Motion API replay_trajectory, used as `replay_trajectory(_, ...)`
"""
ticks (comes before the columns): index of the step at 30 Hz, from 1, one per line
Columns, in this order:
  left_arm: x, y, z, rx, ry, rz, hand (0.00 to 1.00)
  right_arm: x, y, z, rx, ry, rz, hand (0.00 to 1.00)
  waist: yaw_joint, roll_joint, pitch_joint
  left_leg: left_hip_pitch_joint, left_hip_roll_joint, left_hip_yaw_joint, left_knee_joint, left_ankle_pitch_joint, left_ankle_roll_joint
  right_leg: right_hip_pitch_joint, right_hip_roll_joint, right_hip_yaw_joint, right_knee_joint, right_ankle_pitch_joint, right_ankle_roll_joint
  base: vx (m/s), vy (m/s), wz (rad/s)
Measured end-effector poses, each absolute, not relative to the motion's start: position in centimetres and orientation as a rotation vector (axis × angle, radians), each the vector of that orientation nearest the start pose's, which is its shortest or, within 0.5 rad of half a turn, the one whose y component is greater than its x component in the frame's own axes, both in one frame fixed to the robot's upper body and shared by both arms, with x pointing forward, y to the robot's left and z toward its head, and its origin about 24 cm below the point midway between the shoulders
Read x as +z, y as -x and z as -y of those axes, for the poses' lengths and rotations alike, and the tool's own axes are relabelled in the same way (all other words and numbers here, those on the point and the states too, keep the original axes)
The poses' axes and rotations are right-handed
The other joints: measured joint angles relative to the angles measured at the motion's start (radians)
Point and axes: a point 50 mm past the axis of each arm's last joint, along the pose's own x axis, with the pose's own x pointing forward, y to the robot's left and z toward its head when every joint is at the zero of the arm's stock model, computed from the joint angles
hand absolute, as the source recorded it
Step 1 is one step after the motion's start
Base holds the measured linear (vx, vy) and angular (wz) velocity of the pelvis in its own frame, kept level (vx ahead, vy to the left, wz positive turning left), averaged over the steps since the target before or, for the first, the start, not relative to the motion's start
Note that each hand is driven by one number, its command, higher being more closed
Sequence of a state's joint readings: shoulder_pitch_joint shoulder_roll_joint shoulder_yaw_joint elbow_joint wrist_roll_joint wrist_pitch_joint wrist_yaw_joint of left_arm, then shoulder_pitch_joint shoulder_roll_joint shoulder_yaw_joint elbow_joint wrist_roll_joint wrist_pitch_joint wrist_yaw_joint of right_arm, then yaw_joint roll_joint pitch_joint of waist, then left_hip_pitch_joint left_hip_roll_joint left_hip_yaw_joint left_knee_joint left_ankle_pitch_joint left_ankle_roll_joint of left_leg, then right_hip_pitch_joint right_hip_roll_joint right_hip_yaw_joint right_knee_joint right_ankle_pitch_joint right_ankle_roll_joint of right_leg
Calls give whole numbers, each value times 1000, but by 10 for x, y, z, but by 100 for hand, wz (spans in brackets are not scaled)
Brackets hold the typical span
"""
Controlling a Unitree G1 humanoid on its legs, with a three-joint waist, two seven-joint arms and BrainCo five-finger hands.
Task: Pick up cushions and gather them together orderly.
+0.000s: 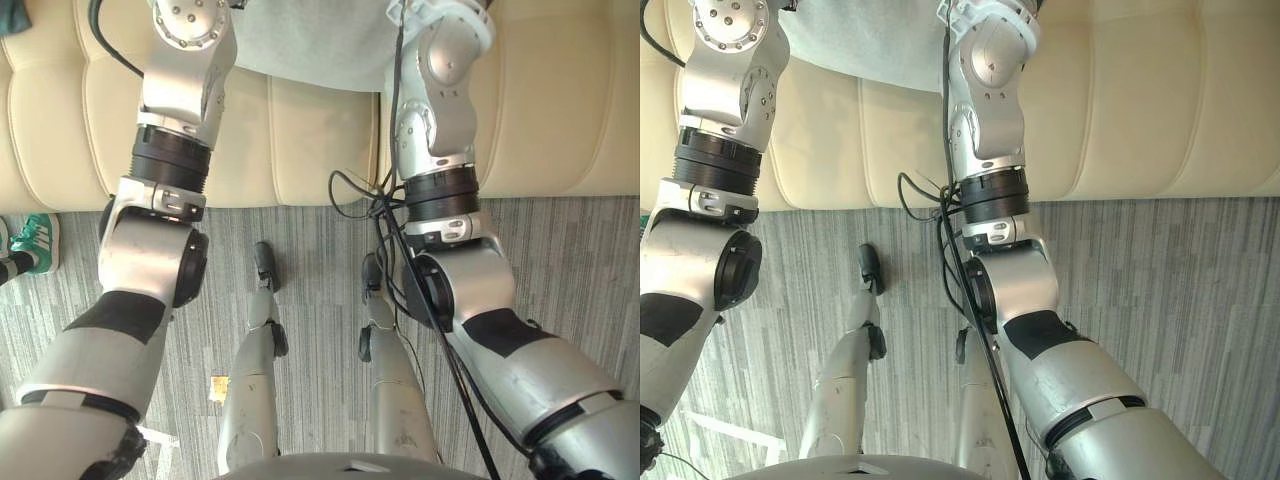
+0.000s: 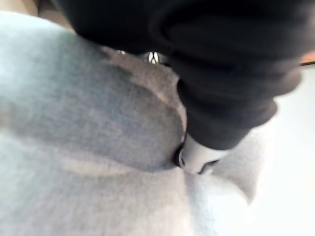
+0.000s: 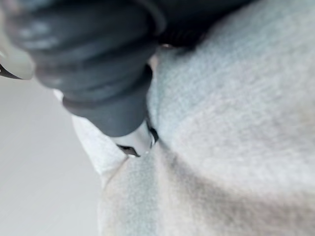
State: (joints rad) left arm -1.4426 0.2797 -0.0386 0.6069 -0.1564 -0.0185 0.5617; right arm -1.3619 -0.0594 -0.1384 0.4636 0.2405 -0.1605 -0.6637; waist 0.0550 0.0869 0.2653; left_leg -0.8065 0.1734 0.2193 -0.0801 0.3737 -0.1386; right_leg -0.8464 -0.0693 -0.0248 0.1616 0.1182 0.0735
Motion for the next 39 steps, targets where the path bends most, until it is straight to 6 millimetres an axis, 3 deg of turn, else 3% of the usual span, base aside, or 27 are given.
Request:
replay_trajectory(5,405,-361,-130,348,121,848,100,395,-345,99,-284,-531,884,100,10,0,0,-46,9,2,0,1,0,-56,7,-1,21,-1,-1,-56,48,-4)
replay_trajectory(6,407,-360,-133,354,150,849,0,399,-343,95,-271,-527,900,0,10,0,0,-56,9,2,0,2,1,-68,8,-2,26,-3,-1,-48,45,-1)
replay_trajectory(12,412,-355,-144,400,230,879,0,411,-334,88,-237,-541,965,0,9,-1,0,-105,11,1,0,2,1,-116,8,-11,38,-6,-2,-46,34,2)
replay_trajectory(19,406,-354,-159,435,286,883,0,414,-330,96,-246,-525,1015,0,1,-2,12,-135,10,2,0,2,1,-164,5,-16,82,-30,-1,-9,14,2)
replay_trajectory(24,403,-356,-168,443,253,874,0,414,-330,106,-244,-419,1049,0,-7,-3,41,-134,12,4,0,28,0,-166,6,-18,96,-37,-6,-3,-26,3)
replay_trajectory(31,406,-359,-191,448,96,865,0,427,-339,139,-277,-300,1031,0,-18,-4,44,-132,13,4,0,30,-1,-163,7,-21,97,-33,-6,-2,-5,0)
replay_trajectory(39,401,-363,-225,496,41,792,0,426,-352,202,-335,-500,886,0,-28,-8,47,-71,18,0,0,30,0,-82,10,-36,73,-24,-7,-5,-11,2)
